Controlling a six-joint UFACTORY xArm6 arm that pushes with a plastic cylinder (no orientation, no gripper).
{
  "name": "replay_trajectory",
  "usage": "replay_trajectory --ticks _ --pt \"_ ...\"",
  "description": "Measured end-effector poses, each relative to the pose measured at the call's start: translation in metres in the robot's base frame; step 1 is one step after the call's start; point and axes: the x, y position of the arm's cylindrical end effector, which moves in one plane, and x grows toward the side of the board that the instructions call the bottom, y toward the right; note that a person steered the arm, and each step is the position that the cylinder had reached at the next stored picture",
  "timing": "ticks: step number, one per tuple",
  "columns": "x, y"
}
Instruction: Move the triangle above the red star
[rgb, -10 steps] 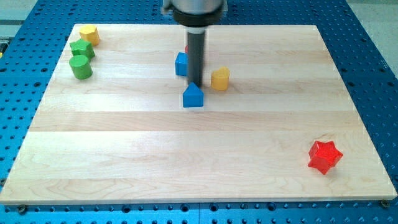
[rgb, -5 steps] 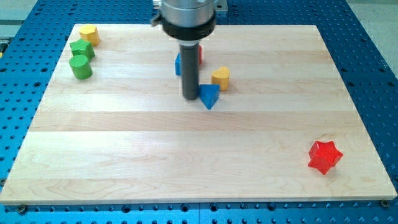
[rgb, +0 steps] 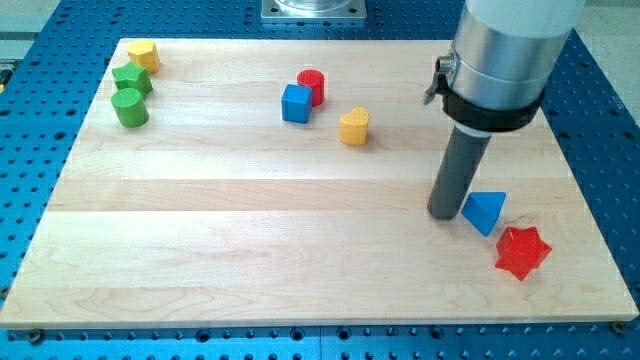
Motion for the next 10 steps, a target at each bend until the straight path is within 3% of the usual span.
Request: replay_trajectory --ticks 1,5,10 --pt "0.009 -0.018" --pt "0.009 0.042" --pt "-0.003 0.053"
